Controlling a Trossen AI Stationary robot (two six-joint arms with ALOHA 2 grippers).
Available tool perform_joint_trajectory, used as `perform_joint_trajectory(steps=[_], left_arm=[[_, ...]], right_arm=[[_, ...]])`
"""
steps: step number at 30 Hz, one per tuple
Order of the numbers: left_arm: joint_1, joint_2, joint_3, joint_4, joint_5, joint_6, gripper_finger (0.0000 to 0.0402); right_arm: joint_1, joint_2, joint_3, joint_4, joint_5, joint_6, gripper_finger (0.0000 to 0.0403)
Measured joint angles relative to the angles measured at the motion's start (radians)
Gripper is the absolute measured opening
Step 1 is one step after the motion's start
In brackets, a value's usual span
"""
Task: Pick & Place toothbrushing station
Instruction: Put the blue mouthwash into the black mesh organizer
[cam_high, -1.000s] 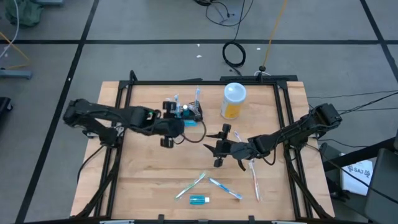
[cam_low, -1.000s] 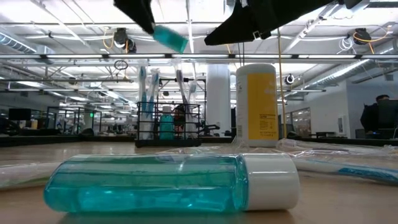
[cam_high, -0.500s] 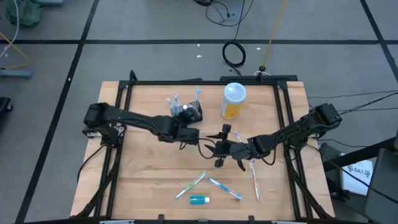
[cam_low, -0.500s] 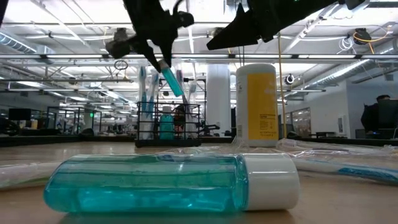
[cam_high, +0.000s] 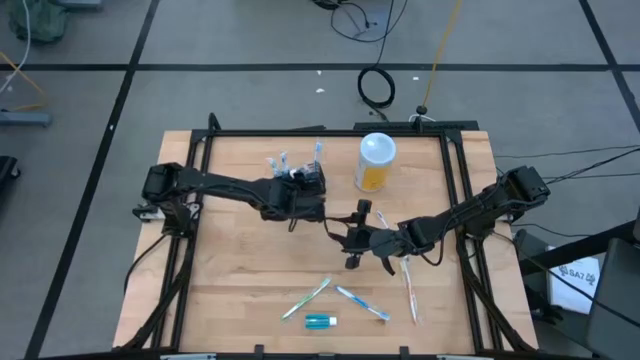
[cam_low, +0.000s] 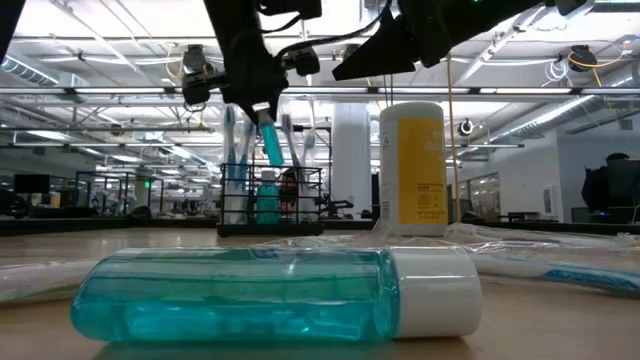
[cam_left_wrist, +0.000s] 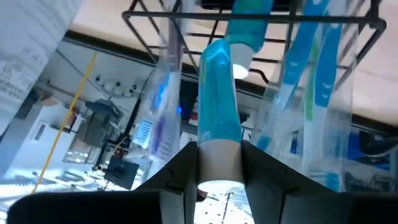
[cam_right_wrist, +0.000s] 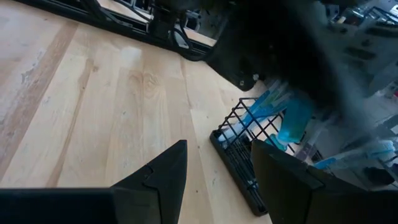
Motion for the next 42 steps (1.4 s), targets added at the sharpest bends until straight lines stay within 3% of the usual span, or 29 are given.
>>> perform_joint_trajectory(steps=[5,13,24,31,39,42], left_arm=[[0.030,0.000,0.000,0.002,0.164,0.088,0.0102],[0.065,0.000,0.000,0.008,0.245,0.077,0.0102],[0.206,0.000,0.000,0.010,0.366,0.063,0.0103],[0.240,0.000,0.000,0.009,0.504,0.087,0.0103],[0.224,0.000,0.000,0.065,0.522,0.084,0.0104],[0.224,0.000,0.000,0.112,0.505,0.019,0.0104]], right_arm=[[0.000,0.000,0.000,0.002,0.000,0.001,0.0171],[-0.003,0.000,0.000,0.002,0.000,-0.002,0.0171],[-0.003,0.000,0.000,0.002,0.000,-0.012,0.0171],[-0.003,0.000,0.000,0.002,0.000,-0.032,0.0171],[-0.005,0.000,0.000,0.002,0.000,-0.062,0.0171],[-0.005,0.000,0.000,0.002,0.000,-0.081,0.0171]])
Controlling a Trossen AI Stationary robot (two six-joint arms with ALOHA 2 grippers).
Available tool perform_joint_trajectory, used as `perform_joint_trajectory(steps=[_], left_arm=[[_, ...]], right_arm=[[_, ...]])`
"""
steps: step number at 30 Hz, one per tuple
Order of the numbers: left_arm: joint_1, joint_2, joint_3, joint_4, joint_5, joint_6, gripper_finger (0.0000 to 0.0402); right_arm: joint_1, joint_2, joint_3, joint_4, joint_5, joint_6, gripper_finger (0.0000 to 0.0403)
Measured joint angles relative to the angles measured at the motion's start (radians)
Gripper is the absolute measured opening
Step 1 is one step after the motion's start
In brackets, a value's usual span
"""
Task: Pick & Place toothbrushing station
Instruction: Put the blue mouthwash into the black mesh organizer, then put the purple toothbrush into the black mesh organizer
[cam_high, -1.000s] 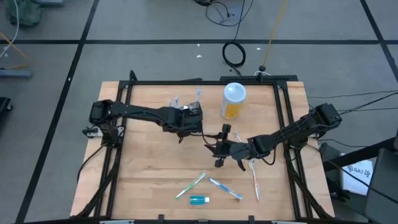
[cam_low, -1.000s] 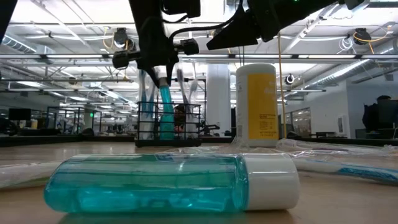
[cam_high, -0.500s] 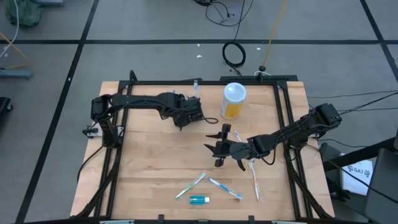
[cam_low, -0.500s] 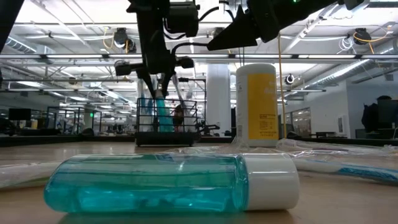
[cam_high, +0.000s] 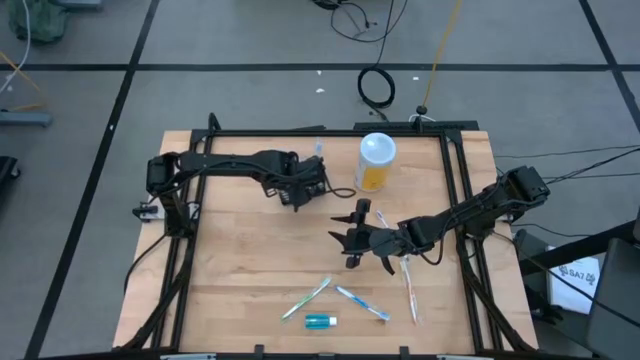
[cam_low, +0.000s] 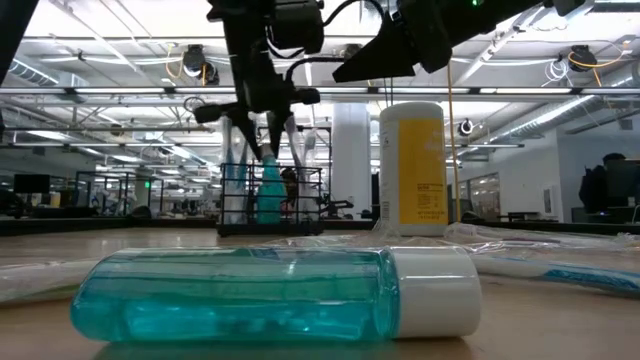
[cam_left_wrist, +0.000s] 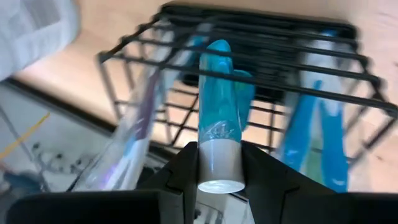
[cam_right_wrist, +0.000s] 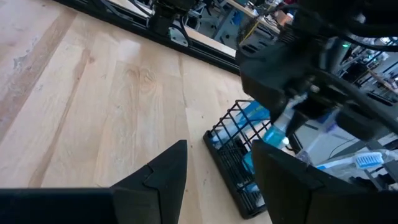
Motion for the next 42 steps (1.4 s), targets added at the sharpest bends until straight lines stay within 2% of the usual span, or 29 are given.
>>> perform_joint_trajectory(steps=[6,14,18,25,34,42], left_arm=[[0.015,0.000,0.000,0.004,-0.005,-0.029,0.0112],[0.010,0.000,0.000,0.006,0.000,0.134,0.0158],[-0.001,0.000,0.000,0.032,0.000,0.147,0.0169],[-0.002,0.000,0.000,0.035,-0.013,0.094,0.0172],[-0.034,-0.014,0.000,0.052,-0.135,0.045,0.0172],[-0.091,-0.143,-0.001,0.044,-0.133,-0.041,0.0173]], right_arm=[[0.000,0.000,0.000,0.000,0.000,-0.032,0.0171],[0.000,0.000,0.000,0.000,0.000,-0.113,0.0171],[0.000,0.000,0.000,0.000,0.000,-0.132,0.0171],[0.000,0.000,0.000,0.000,0.000,-0.134,0.0171],[0.000,0.000,0.000,-0.001,0.000,-0.130,0.0171],[-0.001,0.000,0.000,-0.016,0.000,-0.080,0.0171]])
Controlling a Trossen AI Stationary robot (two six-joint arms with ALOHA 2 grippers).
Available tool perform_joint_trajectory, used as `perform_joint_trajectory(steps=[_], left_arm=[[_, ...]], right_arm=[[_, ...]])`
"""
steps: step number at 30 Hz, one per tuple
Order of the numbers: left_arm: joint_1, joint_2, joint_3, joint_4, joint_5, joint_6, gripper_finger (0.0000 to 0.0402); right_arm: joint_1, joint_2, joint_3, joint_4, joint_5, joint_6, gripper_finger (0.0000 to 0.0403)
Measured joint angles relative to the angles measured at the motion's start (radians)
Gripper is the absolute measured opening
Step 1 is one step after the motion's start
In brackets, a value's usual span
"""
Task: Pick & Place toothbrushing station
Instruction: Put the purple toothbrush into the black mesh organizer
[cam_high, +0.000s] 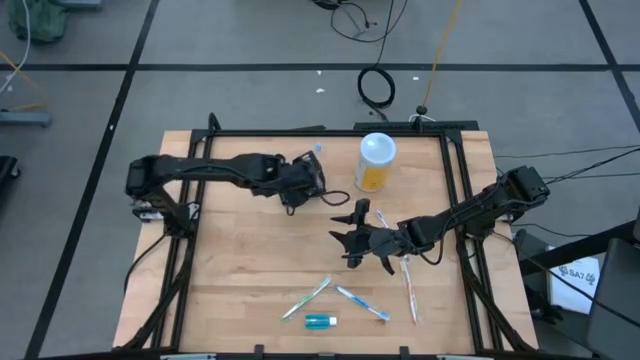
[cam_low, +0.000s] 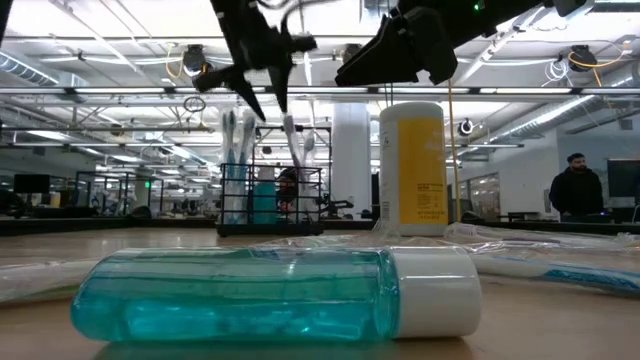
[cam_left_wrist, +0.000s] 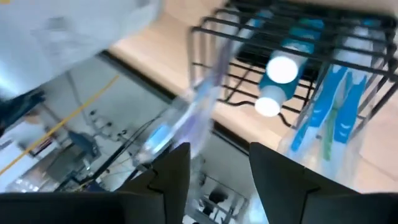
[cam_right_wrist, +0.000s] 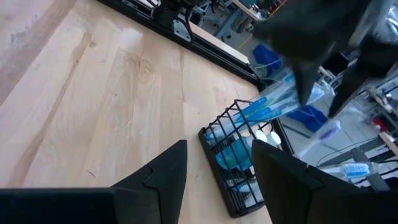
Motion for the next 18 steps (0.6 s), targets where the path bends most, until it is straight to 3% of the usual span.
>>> perform_joint_trajectory(steps=[5,14,18], left_arm=[[-0.064,-0.124,0.000,0.011,-0.010,-0.230,0.0172],[-0.156,-0.345,0.000,-0.041,0.036,-1.261,0.0173],[-0.178,-0.402,-0.020,-0.138,0.173,-1.452,0.0173]], right_arm=[[0.000,0.000,0.000,0.000,0.000,0.028,0.0171],[-0.005,0.000,0.000,-0.014,-0.001,0.141,0.0171],[-0.029,0.000,0.000,-0.037,-0.001,0.270,0.0171]])
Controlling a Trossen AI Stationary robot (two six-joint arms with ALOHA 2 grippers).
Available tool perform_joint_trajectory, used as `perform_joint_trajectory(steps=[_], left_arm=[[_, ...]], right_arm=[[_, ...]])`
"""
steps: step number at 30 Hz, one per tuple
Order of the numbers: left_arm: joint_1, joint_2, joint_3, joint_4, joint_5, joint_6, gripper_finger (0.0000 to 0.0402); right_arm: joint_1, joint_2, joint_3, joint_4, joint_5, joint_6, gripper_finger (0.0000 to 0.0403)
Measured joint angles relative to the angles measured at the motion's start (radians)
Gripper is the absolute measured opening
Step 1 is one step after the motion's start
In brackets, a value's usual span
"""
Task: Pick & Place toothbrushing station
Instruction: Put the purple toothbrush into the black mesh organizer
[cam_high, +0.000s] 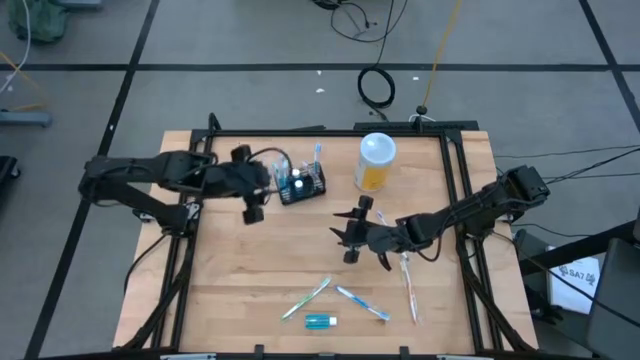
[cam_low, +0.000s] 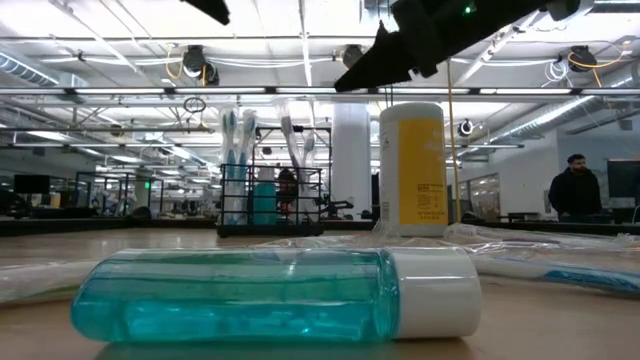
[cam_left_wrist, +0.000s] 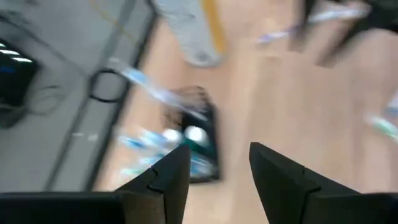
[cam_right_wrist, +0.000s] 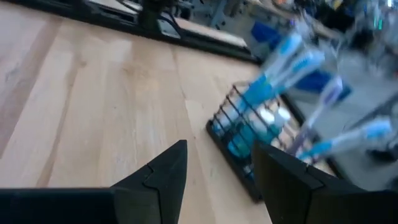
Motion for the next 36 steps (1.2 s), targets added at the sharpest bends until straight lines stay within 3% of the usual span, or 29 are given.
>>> perform_joint_trajectory(steps=[5,14,19,23,27,36], left_arm=[[-0.048,-0.088,-0.128,0.085,0.041,-0.067,0.0173],[-0.086,-0.249,-0.486,0.374,-0.020,-0.115,0.0172],[-0.086,-0.270,-0.560,0.411,-0.021,-0.153,0.0173],[-0.085,-0.268,-0.574,0.406,-0.022,-0.153,0.0173],[-0.085,-0.268,-0.574,0.409,-0.022,-0.145,0.0173],[-0.085,-0.268,-0.574,0.411,-0.026,-0.144,0.0173]], right_arm=[[-0.044,0.000,0.000,-0.195,0.000,0.194,0.0171],[-0.089,-0.034,-0.001,-0.649,-0.100,0.617,0.0171],[-0.094,-0.073,0.000,-0.805,-0.114,0.884,0.0171],[-0.099,-0.066,-0.001,-0.924,-0.197,0.954,0.0171],[-0.108,-0.040,-0.019,-0.932,-0.216,1.033,0.0171],[-0.178,-0.044,-0.131,-0.820,-0.212,1.046,0.0171]])
